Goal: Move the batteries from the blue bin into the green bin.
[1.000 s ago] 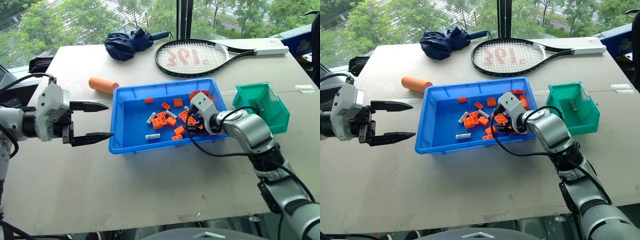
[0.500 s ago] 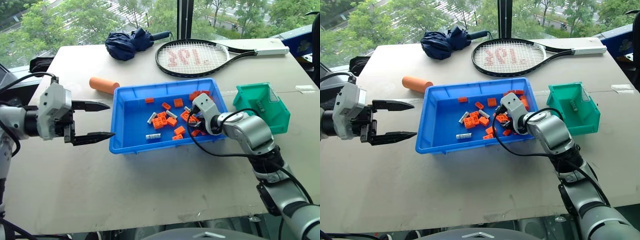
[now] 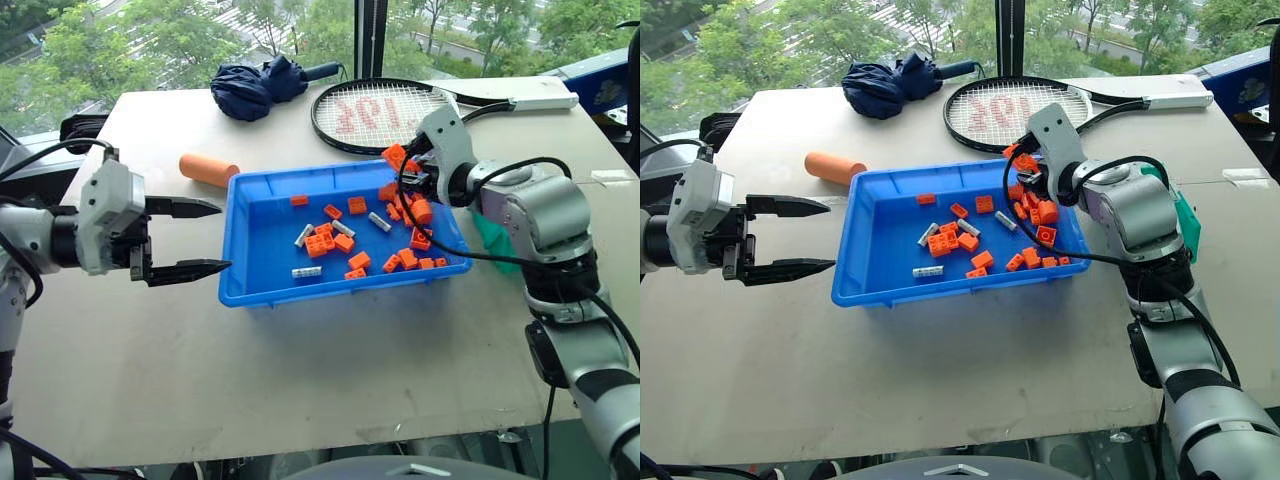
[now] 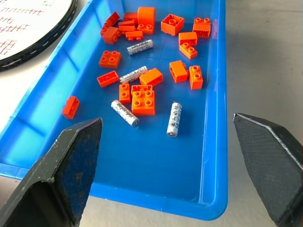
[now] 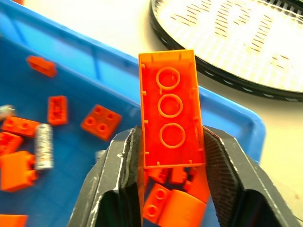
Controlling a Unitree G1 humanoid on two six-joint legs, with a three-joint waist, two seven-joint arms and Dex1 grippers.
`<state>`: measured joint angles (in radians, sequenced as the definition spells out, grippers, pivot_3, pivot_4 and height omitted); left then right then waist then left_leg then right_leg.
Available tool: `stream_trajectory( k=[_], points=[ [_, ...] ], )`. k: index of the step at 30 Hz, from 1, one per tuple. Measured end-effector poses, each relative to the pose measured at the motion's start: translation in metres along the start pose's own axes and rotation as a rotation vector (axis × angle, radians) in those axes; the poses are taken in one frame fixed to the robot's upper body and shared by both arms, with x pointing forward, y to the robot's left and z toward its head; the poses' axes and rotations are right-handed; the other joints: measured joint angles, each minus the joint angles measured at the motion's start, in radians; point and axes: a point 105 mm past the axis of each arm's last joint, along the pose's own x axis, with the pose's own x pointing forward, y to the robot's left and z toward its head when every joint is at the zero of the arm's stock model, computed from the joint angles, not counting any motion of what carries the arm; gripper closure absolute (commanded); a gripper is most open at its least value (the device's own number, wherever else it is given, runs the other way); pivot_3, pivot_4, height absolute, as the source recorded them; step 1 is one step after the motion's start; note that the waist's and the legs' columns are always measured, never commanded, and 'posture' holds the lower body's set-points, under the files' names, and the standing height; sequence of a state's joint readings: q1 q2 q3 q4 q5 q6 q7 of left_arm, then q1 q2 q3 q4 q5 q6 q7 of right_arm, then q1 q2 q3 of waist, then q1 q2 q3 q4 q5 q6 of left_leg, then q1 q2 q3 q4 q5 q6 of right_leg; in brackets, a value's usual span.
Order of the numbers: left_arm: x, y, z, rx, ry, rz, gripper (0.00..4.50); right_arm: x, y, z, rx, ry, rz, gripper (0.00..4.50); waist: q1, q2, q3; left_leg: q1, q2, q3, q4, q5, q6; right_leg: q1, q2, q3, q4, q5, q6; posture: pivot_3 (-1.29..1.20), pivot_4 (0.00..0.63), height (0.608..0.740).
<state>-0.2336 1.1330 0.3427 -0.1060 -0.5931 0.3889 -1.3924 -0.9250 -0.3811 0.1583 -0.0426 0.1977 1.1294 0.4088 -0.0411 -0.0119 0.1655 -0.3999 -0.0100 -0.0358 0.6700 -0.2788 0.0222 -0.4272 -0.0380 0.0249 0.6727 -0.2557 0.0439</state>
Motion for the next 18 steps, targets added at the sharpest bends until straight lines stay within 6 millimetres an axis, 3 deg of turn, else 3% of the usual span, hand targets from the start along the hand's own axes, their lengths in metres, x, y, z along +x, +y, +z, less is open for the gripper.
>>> stream_trajectory(
  k=[4, 7, 12, 18],
  points=[
    [0.0, 0.0, 0.001, -0.001, -0.001, 0.001, 0.0, 0.006, -0.004, -0.003, -0.03, -0.006, -0.022, 0.02, -0.005, 0.0, 0.0, -0.001, 0.001, 0.003, 0.0, 0.0, 0.0, -0.005, 0.0, 0.003, 0.005, 0.0, 0.0, 0.0, 0.15, 0.74],
    [0.0, 0.0, 0.0, -0.009, 0.001, 0.001, 0.0, 0.008, -0.005, -0.004, -0.045, -0.032, -0.035, 0.02, -0.004, 0.0, 0.0, -0.001, 0.001, 0.003, 0.0, 0.0, 0.001, -0.005, 0.001, 0.003, 0.005, 0.0, 0.0, 0.0, 0.15, 0.74],
    [0.0, -0.001, -0.001, -0.019, 0.005, -0.002, 0.0, 0.008, 0.024, 0.001, -0.023, -0.076, 0.104, 0.02, -0.003, 0.0, 0.0, -0.001, 0.001, 0.003, 0.0, -0.001, 0.001, -0.005, 0.001, 0.003, 0.005, 0.0, 0.0, 0.0, 0.15, 0.74],
    [0.0, -0.001, -0.001, -0.019, 0.005, -0.002, 0.0, 0.017, 0.063, -0.026, -0.038, -0.021, 0.243, 0.02, -0.001, 0.0, 0.0, -0.001, 0.001, 0.003, 0.001, -0.001, 0.001, -0.005, 0.001, 0.003, 0.005, 0.0, 0.0, 0.0, 0.15, 0.74]
  ],
)
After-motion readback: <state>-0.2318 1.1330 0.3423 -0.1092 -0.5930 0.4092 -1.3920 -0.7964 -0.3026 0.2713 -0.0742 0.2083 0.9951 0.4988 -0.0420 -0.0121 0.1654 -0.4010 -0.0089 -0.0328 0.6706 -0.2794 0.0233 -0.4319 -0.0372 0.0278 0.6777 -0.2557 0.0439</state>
